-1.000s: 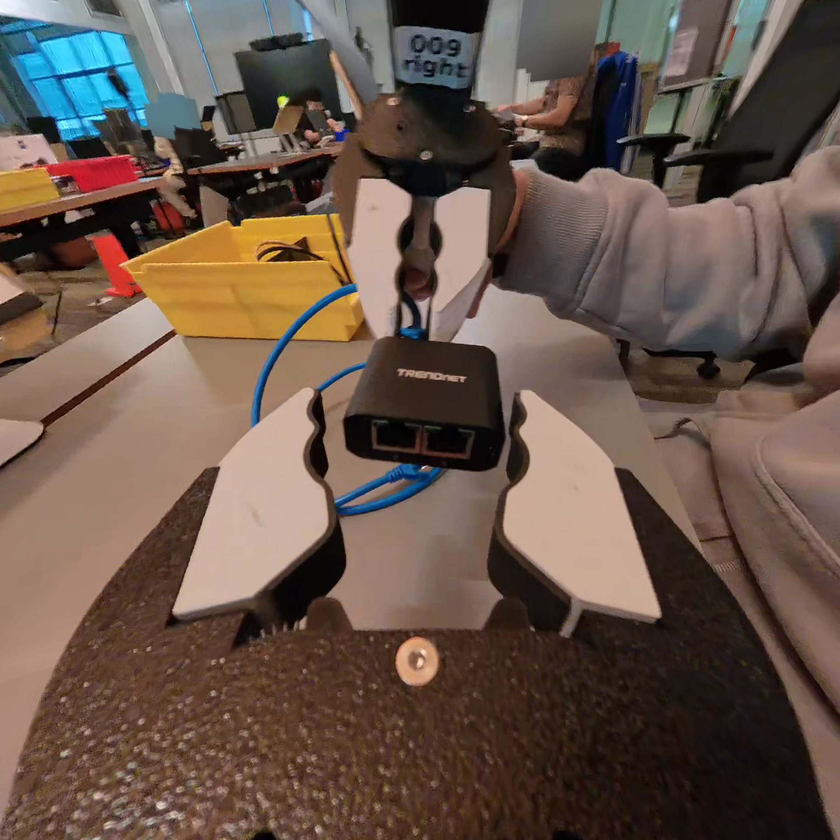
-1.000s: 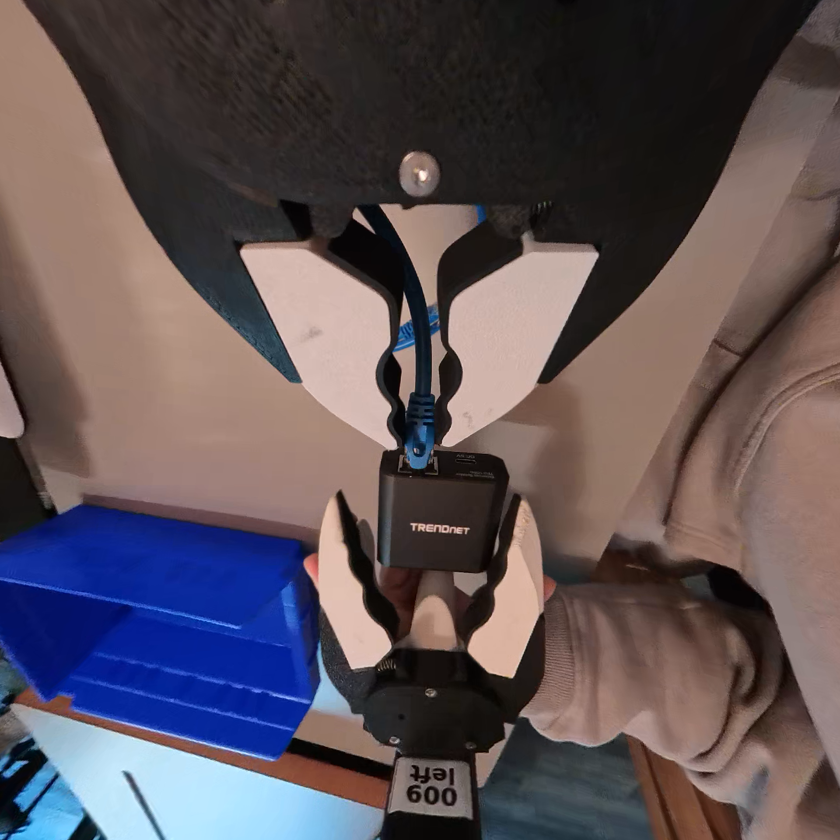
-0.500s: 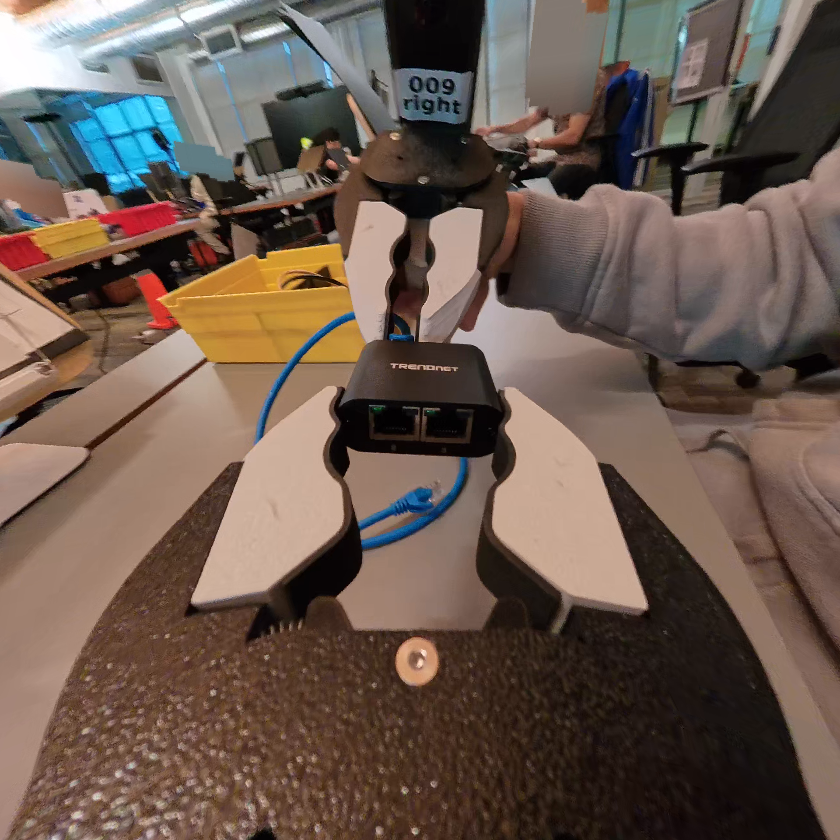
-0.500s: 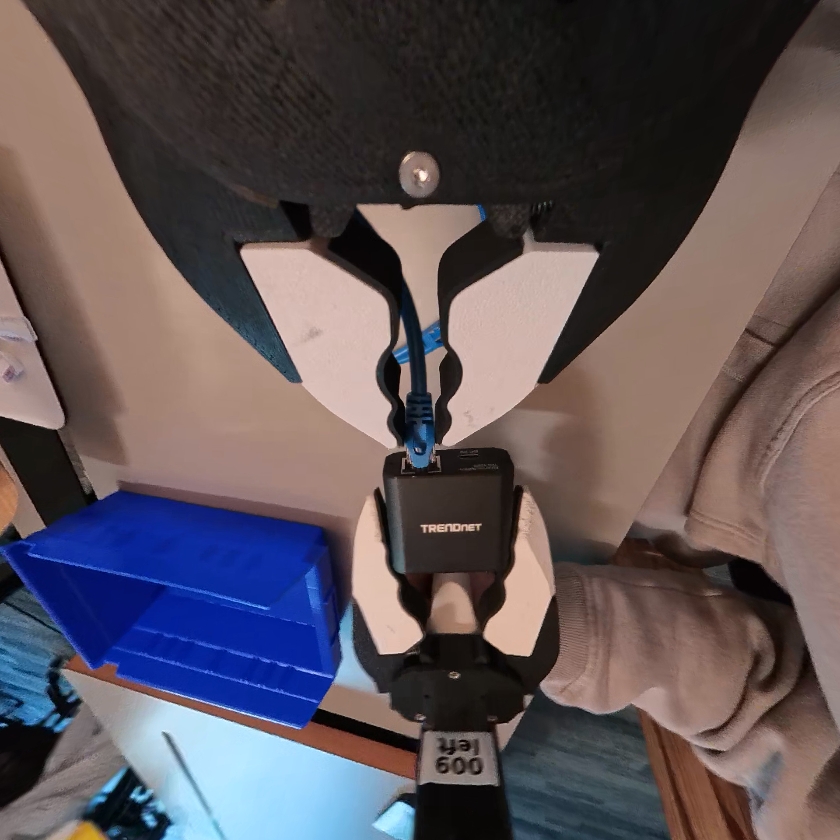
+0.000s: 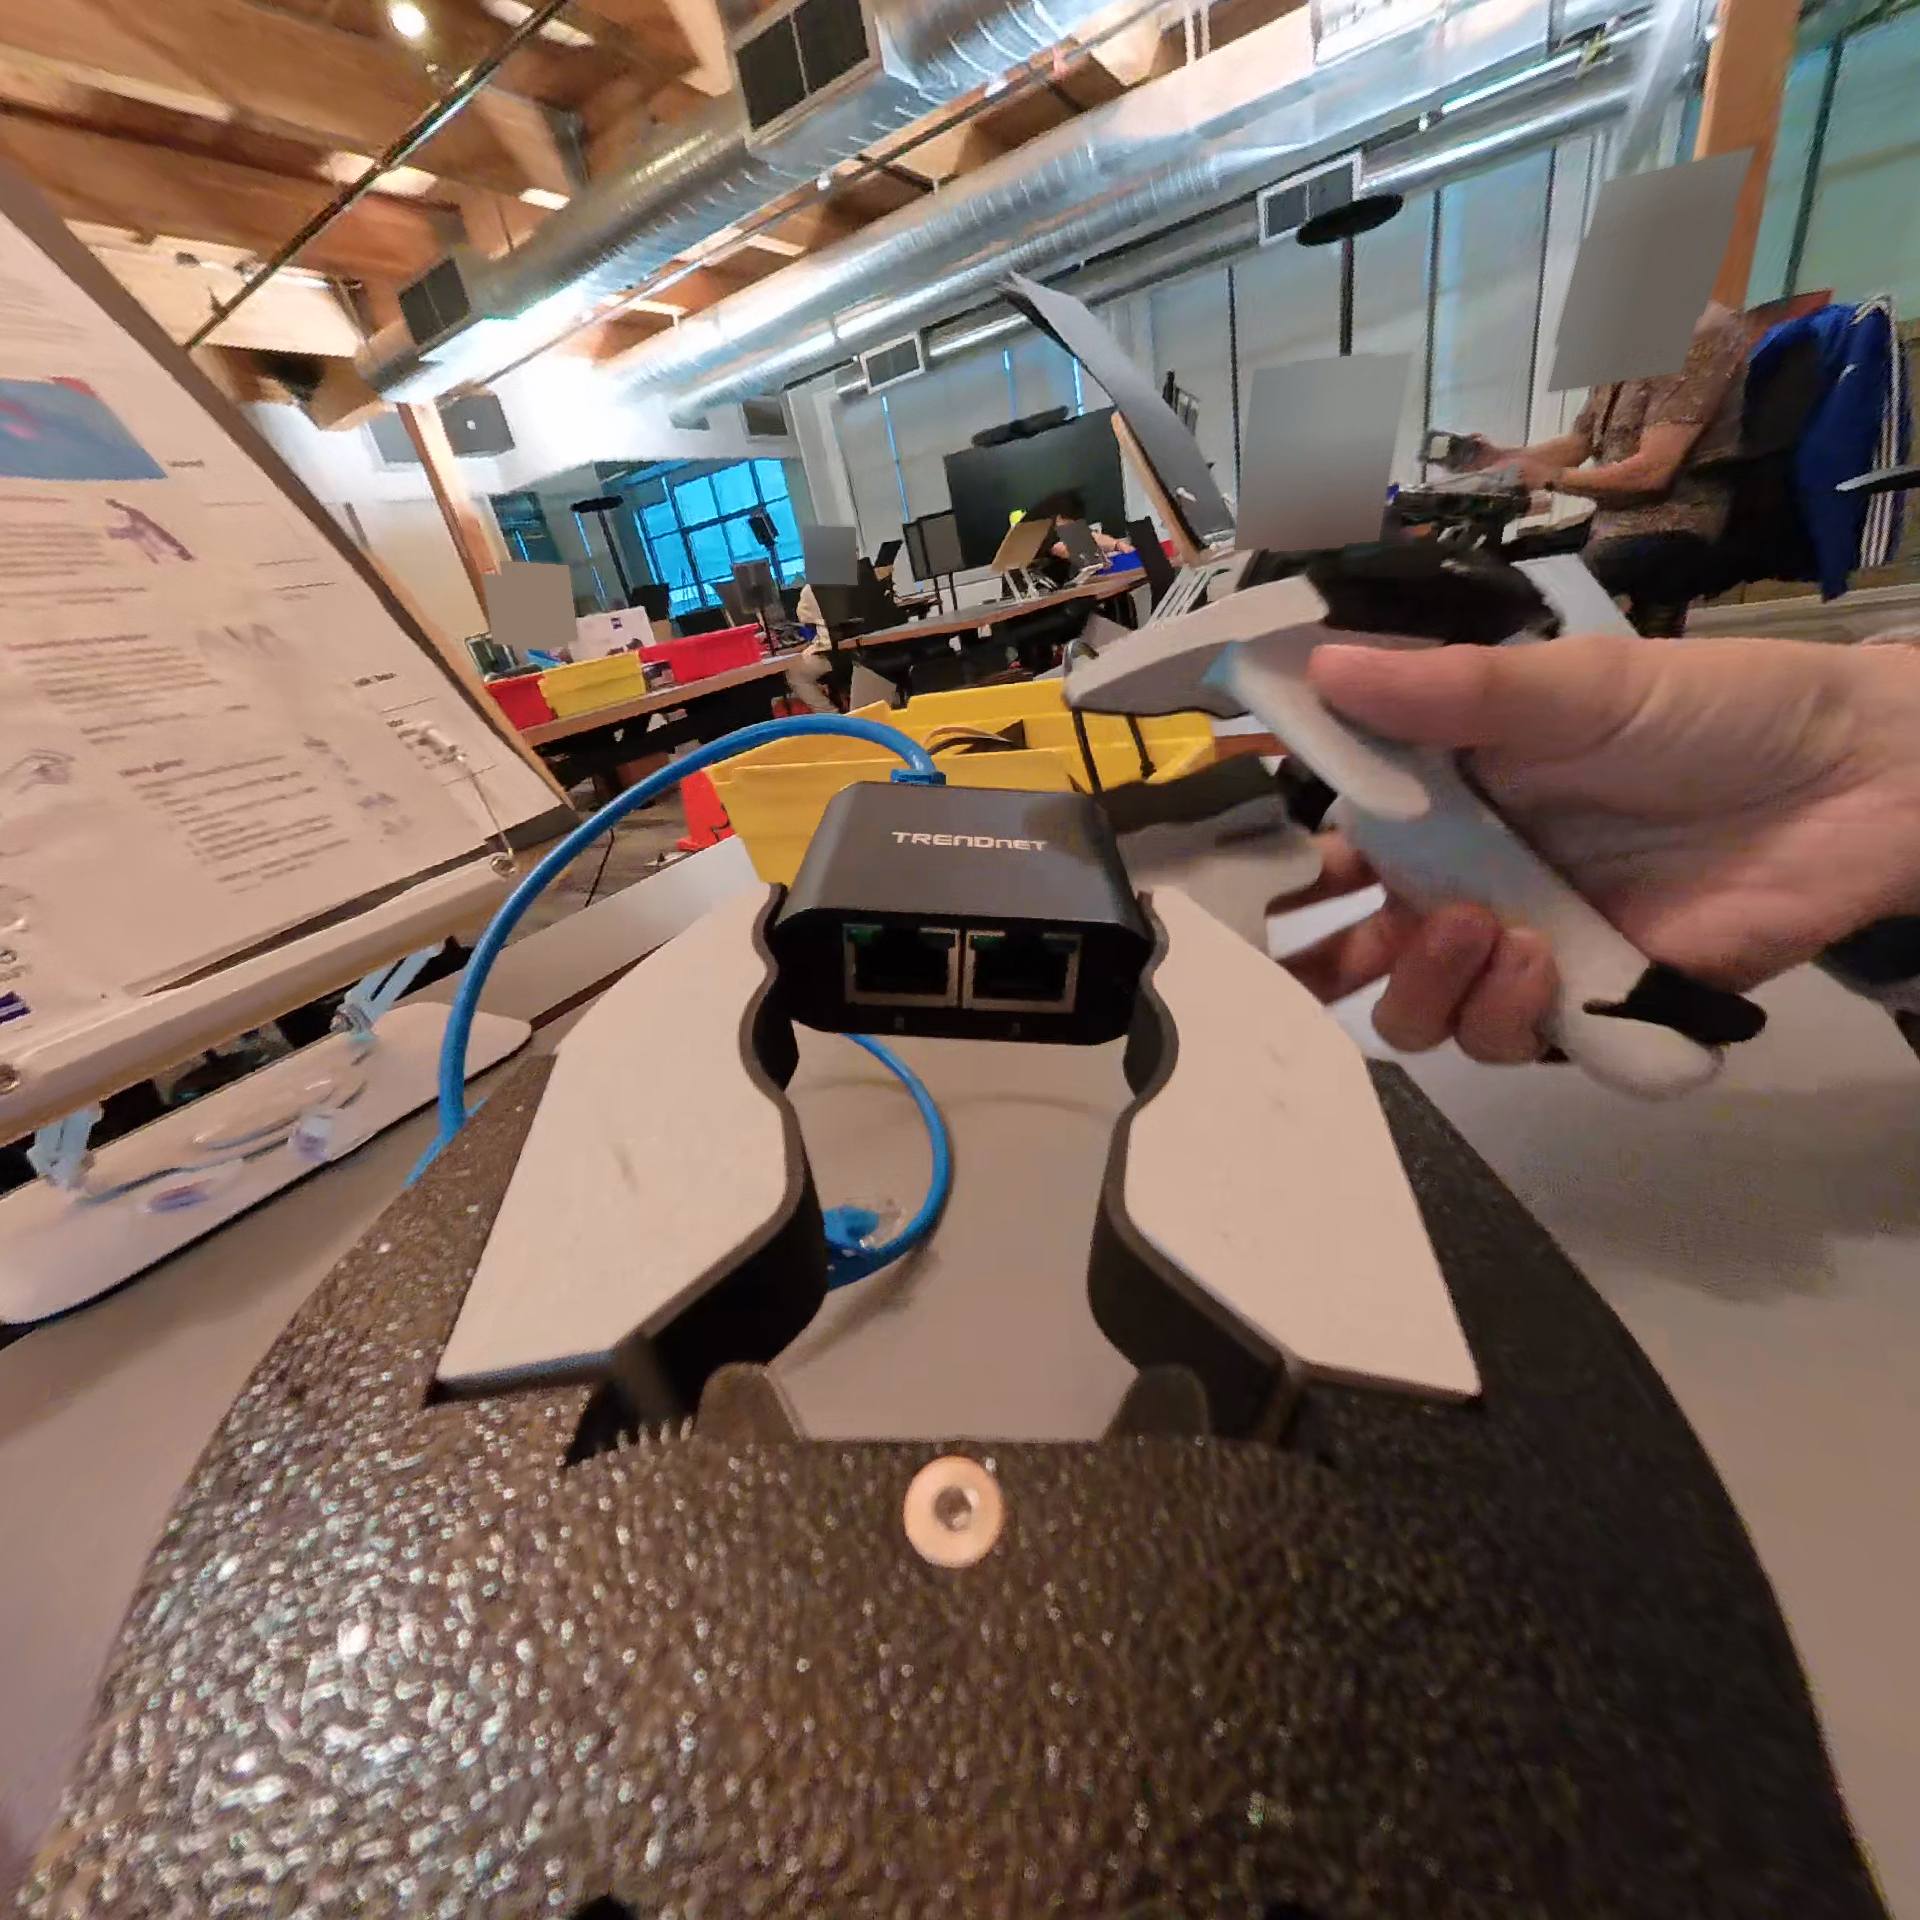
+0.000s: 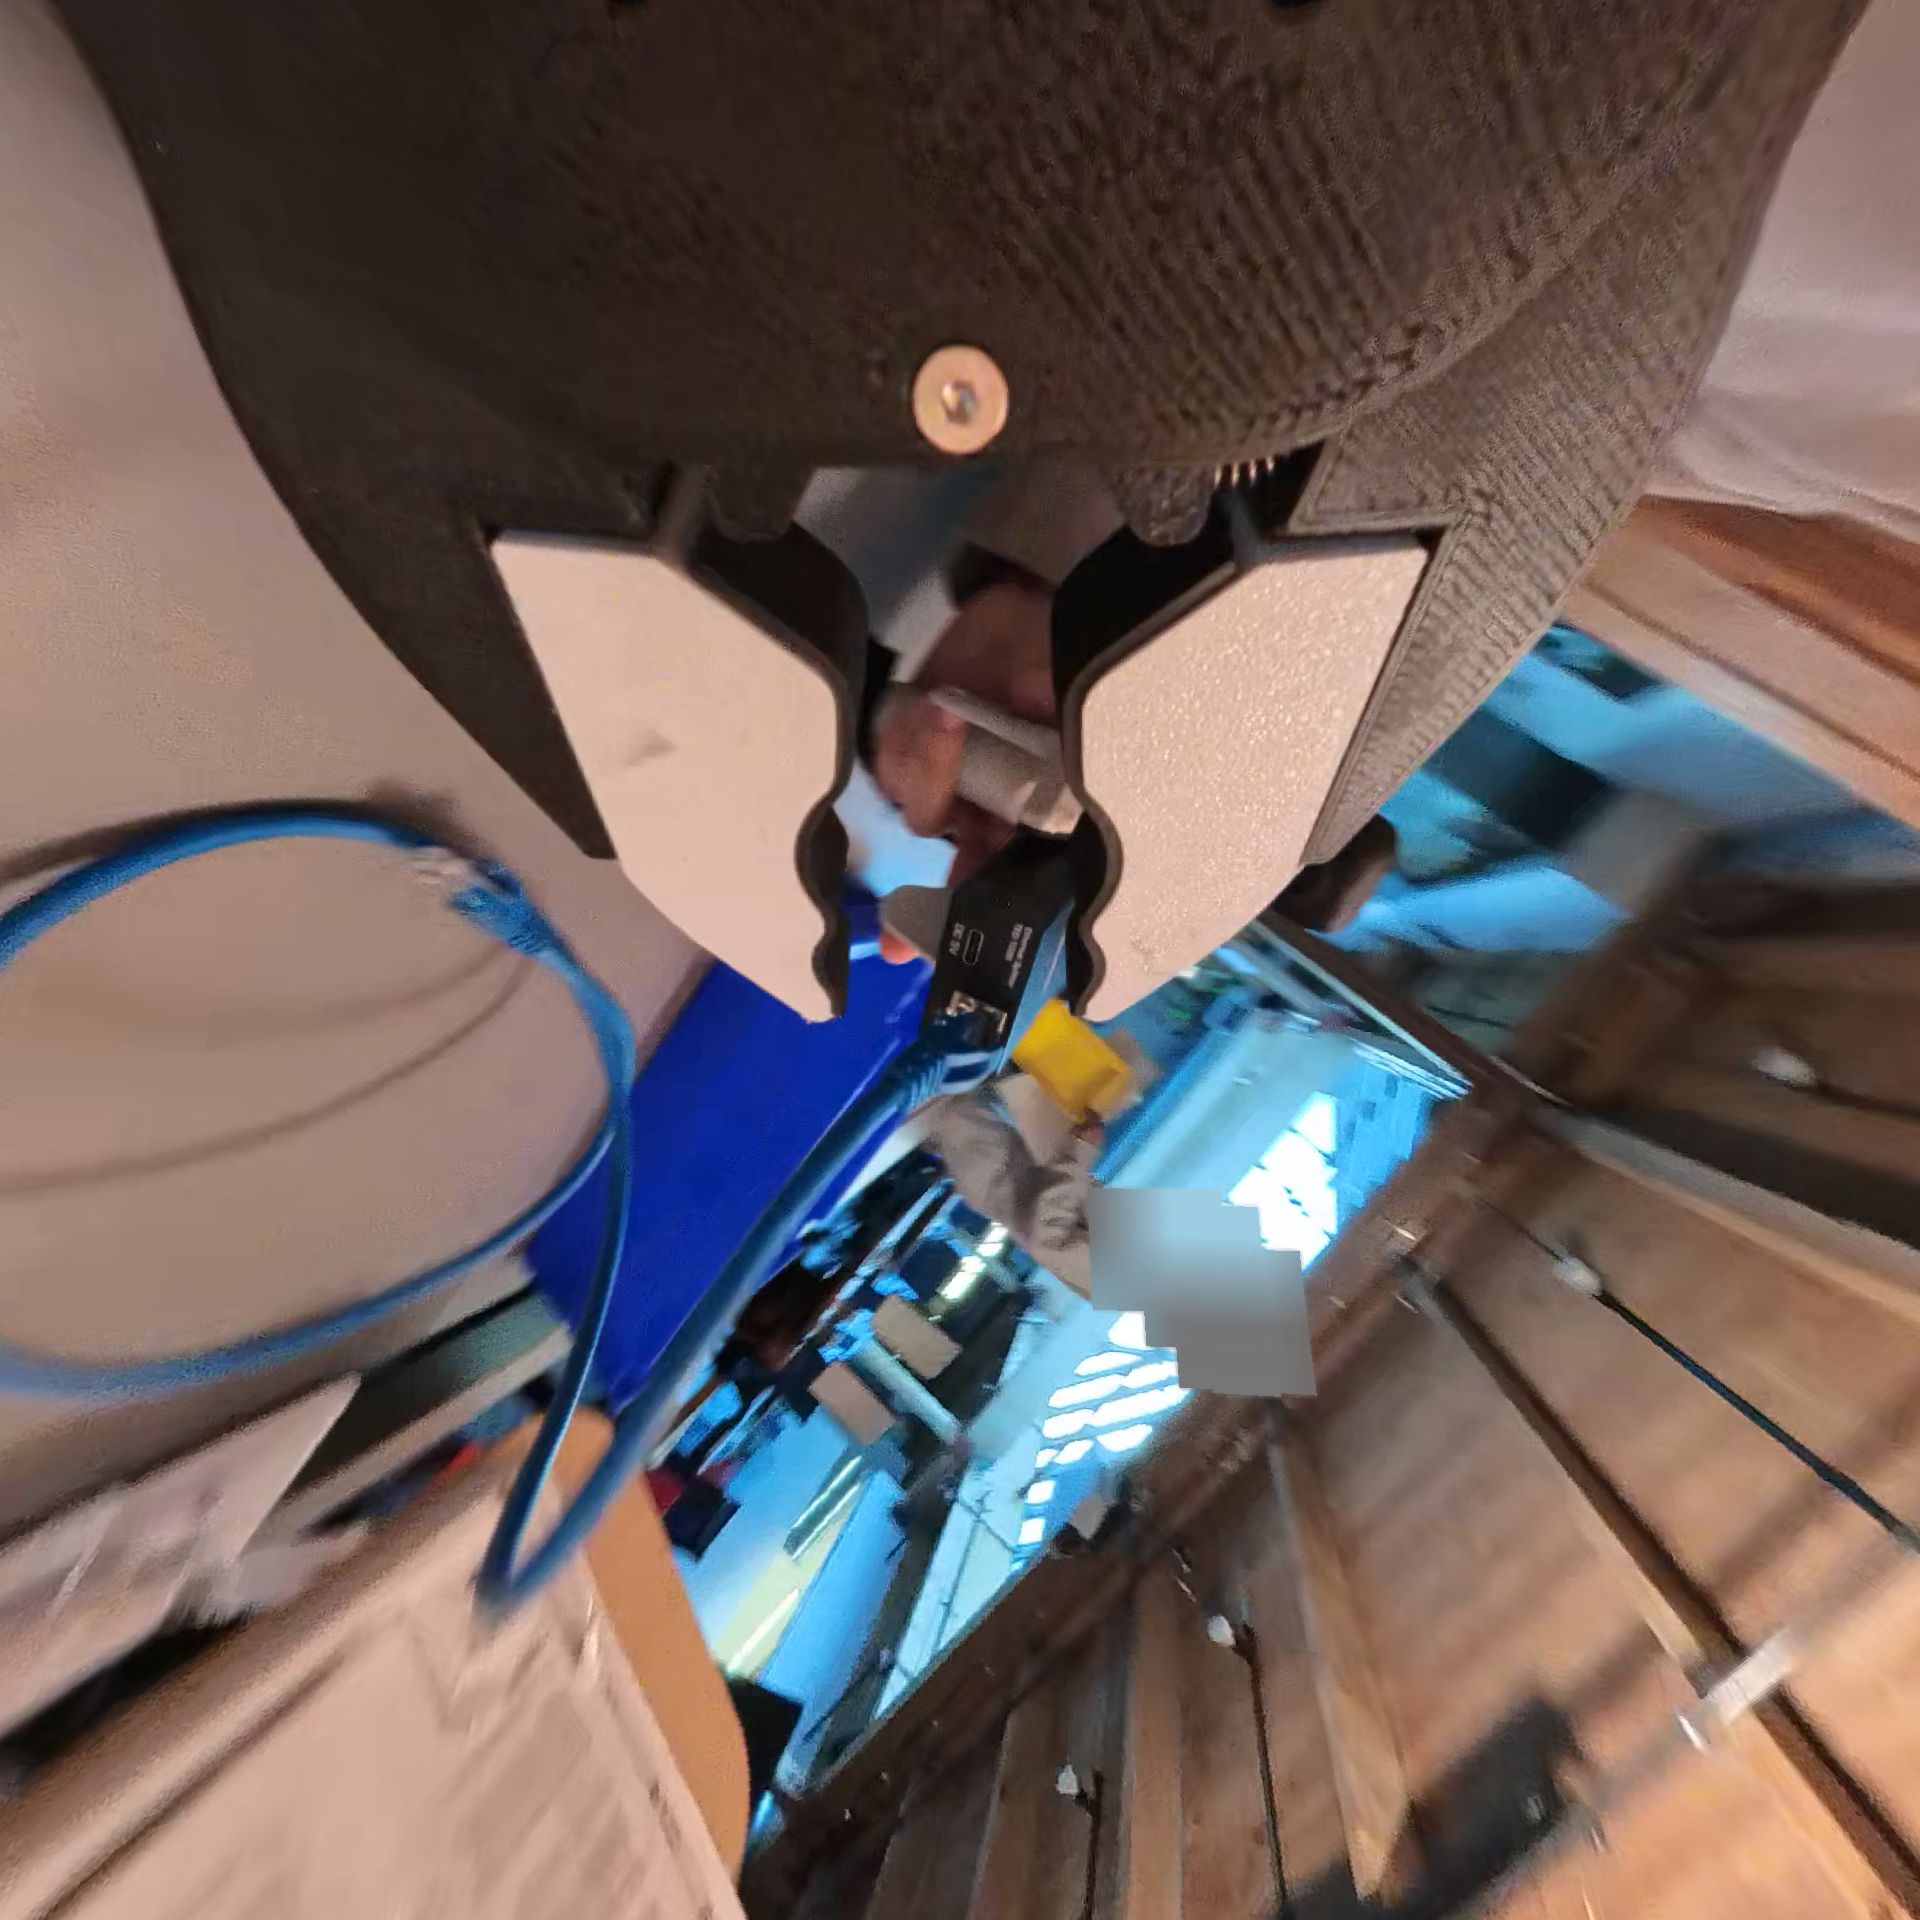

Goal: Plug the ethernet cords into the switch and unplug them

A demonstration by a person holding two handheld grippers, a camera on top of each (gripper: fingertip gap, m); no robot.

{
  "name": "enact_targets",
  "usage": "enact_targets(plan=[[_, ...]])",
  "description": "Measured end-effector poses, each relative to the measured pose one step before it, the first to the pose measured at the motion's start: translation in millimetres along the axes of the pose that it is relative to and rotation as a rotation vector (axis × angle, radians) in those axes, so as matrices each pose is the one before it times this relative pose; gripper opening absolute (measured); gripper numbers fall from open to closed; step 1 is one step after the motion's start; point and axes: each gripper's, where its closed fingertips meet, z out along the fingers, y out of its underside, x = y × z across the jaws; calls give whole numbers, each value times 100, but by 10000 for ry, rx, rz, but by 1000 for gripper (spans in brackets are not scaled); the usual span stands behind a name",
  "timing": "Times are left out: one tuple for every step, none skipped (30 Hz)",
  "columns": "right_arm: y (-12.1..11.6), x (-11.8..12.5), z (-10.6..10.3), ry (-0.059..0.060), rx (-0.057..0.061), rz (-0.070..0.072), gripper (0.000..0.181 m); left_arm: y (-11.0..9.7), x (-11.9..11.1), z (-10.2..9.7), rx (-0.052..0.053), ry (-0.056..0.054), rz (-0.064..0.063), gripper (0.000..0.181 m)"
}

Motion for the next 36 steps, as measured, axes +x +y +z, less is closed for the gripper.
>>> enact_targets(plan=[[386, -92, 482, -470, 37, 931, 40, 29, 279, 170, -26, 39, 129, 61], [238, -306, 341, -557, 83, 742, 31, 30, 332, 158, -61, 94, 155, 61], [69, -106, 192, -322, 178, 543, 18, -25, 227, 121, -24, 32, 134, 61], [-162, 199, 21, -60, 299, 400, 11, -79, 24, 79, 5, -46, 54, 61], [-132, 214, -49, 9, 280, 305, 5, -21, 29, 46, -24, 25, -4, 61], [-46, 90, -49, -49, 238, 278, 2, 27, 28, -9, -49, 25, 59, 61], [26, 79, -15, -57, 150, 262, 3, 99, 1, -34, -78, -3, 130, 61], [89, 133, -16, -8, 52, 140, 3, 113, 1, -20, -83, 5, 108, 61], [192, 139, 1, 20, -76, 39, 3, 81, -1, -4, -54, -9, 57, 61], [202, 99, -1, 53, -94, 24, 4, 75, -29, 52, -42, -49, 47, 61], [63, 57, 27, 78, 18, 3, 10, 66, 65, 68, -39, -10, 61, 61], [47, 194, 28, 186, 21, -34, 17, 41, 68, 66, -41, -26, 109, 61], [31, 384, 2, 295, 2, -43, 25, -22, 130, 68, -29, 20, 119, 61], [-43, 313, -28, 217, 29, -16, 34, -31, 113, 60, -24, 25, 53, 61], [-321, -87, -67, -84, 232, 92, 41, -34, 41, 64, 4, -14, 21, 61], [-355, -460, -102, -345, 256, 171, 37, 37, 82, 41, -12, 31, 3, 61], [-268, -472, -78, -329, 183, 106, 28, 116, 72, 34, -43, 34, 1, 61], [-45, -23, 4, -16, 21, 34, 24, 27, -48, 22, 11, -55, 20, 61], [160, 143, 24, 87, -131, -48, 21, 48, 45, 21, -32, 34, -12, 61], [120, 176, 33, 105, -91, 1, 18, 14, 52, 22, -20, 22, 31, 61], [-18, 69, 2, 27, 8, 93, 16, -17, 17, 26, 2, -24, 46, 61], [-34, 5, 2, -25, 32, 89, 15, -22, 74, 32, 2, 27, -5, 61], [-14, 21, 10, -21, 21, 34, 16, -13, 39, 36, -8, 10, -17, 61], [-32, 16, -17, 3, 59, 13, 15, 29, 4, 28, -28, -26, 38, 61], [-38, 33, -1, 36, 96, 16, 16, 20, 9, 33, -27, -32, 49, 61], [1, -12, 9, -11, 84, 13, 16, -34, 15, 39, -4, -28, 14, 61], [-1, -31, 19, -33, 57, 41, 16, -30, -13, 36, -14, -40, -15, 61], [-56, 0, 3, -20, 57, 45, 15, 2, 4, 70, -38, -49, -3, 61], [-103, 20, -21, 23, 105, -35, 15, 1, 26, 89, -34, -32, -17, 61], [-56, 2, -12, 7, 82, -91, 15, -11, 27, 62, 5, -3, -53, 61], [-4, 34, -35, 6, 27, -14, 15, 33, 36, 4, 4, 29, -73, 61], [3, 26, -27, -30, -11, 71, 15, 35, 11, 13, 8, 2, -21, 61], [-32, -23, -18, -53, 25, -7, 15, -1, 35, 52, 6, -20, -8, 61], [-55, -2, -35, -24, 77, -45, 15, -22, 43, 54, 0, 12, -68, 61], [-23, -32, -36, -51, 47, 71, 15, -13, 38, 15, 30, 35, -63, 61], [47, -17, -22, -71, -43, 119, 15, 36, 39, -31, 24, 39, -15, 61]])
